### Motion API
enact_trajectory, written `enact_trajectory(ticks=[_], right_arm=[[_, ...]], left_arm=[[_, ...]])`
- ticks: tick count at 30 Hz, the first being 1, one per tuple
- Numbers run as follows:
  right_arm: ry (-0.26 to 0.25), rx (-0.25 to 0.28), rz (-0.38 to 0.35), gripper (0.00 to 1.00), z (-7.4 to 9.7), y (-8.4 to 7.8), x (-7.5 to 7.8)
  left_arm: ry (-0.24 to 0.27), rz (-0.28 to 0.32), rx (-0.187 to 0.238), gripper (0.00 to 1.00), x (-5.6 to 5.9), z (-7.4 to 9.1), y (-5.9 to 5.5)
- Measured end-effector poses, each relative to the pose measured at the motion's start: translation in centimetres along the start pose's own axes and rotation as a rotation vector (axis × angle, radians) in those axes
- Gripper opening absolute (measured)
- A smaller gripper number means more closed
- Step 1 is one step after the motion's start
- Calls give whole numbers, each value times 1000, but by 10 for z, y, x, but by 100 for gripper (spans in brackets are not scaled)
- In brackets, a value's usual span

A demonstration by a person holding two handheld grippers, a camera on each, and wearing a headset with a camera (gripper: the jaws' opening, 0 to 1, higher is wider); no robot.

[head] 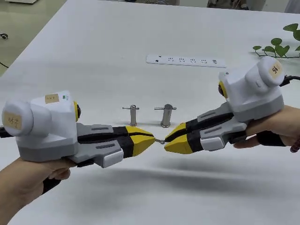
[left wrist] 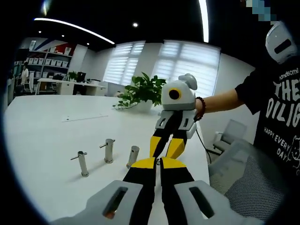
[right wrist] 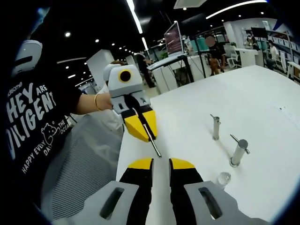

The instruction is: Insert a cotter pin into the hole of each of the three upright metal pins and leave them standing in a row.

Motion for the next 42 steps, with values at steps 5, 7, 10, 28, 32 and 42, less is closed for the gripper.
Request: enact_trajectory(ticks=[5, 7, 10, 28, 32, 42], right_arm=[[20, 8, 32, 5, -1, 4, -7], [24, 4, 59, 4, -2, 4, -9], [32, -1, 81, 0, -3, 4, -12], [-35, -15, 342, 0, -3, 7, -11], [-75, -28, 374, 0, 2, 8, 1], [-176, -58, 429, 0, 16, 1, 16]], left_arm=[[-28, 2, 2, 0, 4, -2, -1], [-40, 4, 7, 0, 6, -3, -1], [-43, 8, 14, 0, 7, -3, 0], [46, -9, 2, 3, 3, -3, -1], [80, -52, 10, 6, 2, -3, 3], [193, -158, -47, 23, -4, -3, 5]])
Point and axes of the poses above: the centre of the closed fingertips' face, and the gripper's own axes: z roughly backward along the fingers, x roughly to its right, y roughly out of its top, the point moved 8 cm from there along z, roughly backward along the fingers, and after that the axes turned 15 degrees about -y, right-handed, at the moved point
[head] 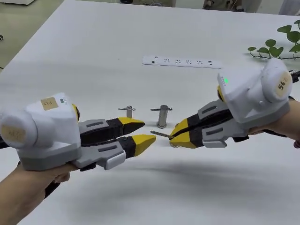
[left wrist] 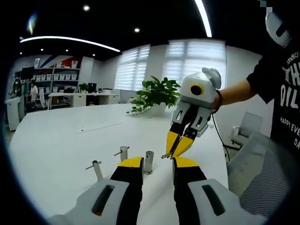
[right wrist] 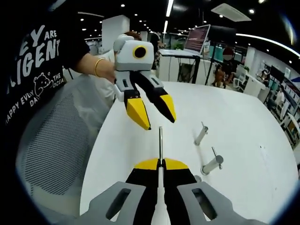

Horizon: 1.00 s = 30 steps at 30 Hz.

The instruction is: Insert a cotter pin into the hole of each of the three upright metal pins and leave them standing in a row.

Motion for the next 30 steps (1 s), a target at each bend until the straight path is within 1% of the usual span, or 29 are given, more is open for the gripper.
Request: enact_trajectory(ticks=[1, 3, 6, 8, 10, 13, 17, 19, 22, 25, 30], right_arm=[[-12, -8, 8, 0, 1, -2, 1], [-27, -19, 18, 0, 4, -7, 4], [-47, -36, 33, 0, 8, -12, 8], [-59, -46, 40, 0, 11, -14, 10], [-68, -57, 44, 0, 14, -17, 12], [-84, -72, 58, 0, 18, -20, 15], [-101, -102, 78, 0, 24, -27, 20], [-102, -113, 93, 0, 26, -30, 21], [-109, -133, 114, 0, 28, -35, 24], [-116, -148, 132, 0, 29, -40, 28], [-121, -166, 153, 0, 29, -48, 34]], left_arm=[[12, -8, -11, 24, 0, -1, 0], [19, -13, -15, 26, 1, -3, -1], [41, -39, -41, 29, -1, -6, -2], [48, -42, -48, 30, -2, -8, -2], [59, -47, -58, 32, -3, -11, -3], [85, -61, -84, 34, -4, -16, -5], [96, -75, -100, 38, -5, -23, -6], [101, -84, -110, 38, -5, -26, -6], [105, -87, -120, 39, -7, -32, -6], [111, -82, -121, 39, -9, -37, -7], [129, -46, -122, 38, -14, -50, -11]])
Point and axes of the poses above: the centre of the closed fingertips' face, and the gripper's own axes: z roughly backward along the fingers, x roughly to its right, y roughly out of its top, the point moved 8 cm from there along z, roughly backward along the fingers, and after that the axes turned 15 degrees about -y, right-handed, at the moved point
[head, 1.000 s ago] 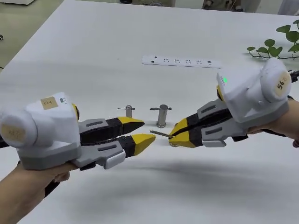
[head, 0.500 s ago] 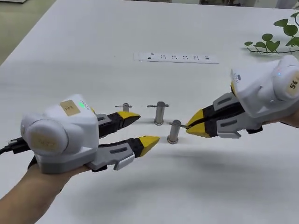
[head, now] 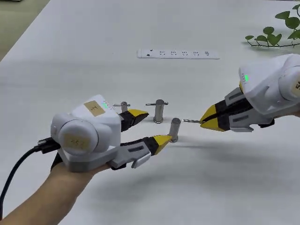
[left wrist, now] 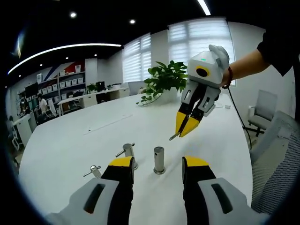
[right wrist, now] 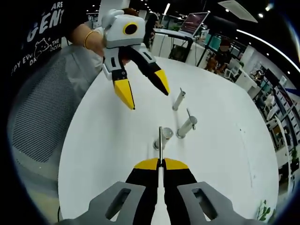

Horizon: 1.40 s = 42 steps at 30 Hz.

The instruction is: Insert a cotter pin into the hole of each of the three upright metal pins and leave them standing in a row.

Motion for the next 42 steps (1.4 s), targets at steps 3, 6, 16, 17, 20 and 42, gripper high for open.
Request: enact_trajectory(ticks=[3, 6, 16, 17, 20, 42], right_arm=[[-4, -9, 12, 0, -3, -4, 3], [-1, -15, 18, 0, -5, -8, 6], [17, -29, 36, 0, -16, -18, 13], [21, -29, 34, 0, -16, -19, 13], [30, -30, 39, 0, -18, -20, 12], [57, -17, 43, 0, -27, -17, 10]], left_arm=[[13, 18, -6, 38, -2, -8, -2], [18, 32, -11, 37, -4, -15, -4], [25, 82, -45, 34, -11, -39, -14], [24, 87, -48, 33, -11, -40, -15], [20, 101, -50, 31, -12, -45, -18], [14, 144, -75, 18, -13, -68, -30]])
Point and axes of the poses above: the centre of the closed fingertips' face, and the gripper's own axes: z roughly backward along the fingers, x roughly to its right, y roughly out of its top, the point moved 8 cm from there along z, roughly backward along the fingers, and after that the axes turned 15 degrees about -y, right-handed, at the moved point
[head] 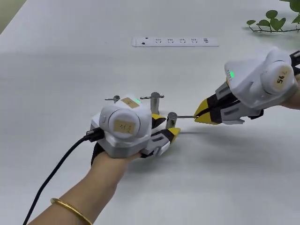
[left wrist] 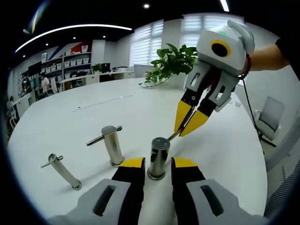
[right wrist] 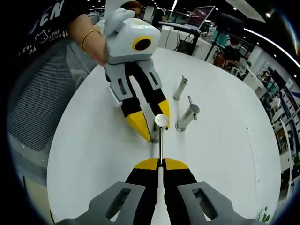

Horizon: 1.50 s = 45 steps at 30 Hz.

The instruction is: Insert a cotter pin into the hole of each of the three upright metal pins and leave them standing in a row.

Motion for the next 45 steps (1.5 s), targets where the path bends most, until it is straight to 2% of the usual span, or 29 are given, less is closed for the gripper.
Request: enact_trajectory(ticks=[7, 19, 28, 45], right_arm=[[5, 4, 4, 0, -1, 3, -1], [6, -1, 16, 0, -3, 8, -1], [7, 16, -3, 0, -6, 14, -3], [-2, 29, 8, 0, -17, 24, -4]], left_arm=[[0, 13, 2, 11, 0, -2, -1], [0, 8, 3, 11, 0, -2, -3], [-2, -27, 2, 10, 0, -4, -4], [7, -12, 21, 10, -1, -5, -6]])
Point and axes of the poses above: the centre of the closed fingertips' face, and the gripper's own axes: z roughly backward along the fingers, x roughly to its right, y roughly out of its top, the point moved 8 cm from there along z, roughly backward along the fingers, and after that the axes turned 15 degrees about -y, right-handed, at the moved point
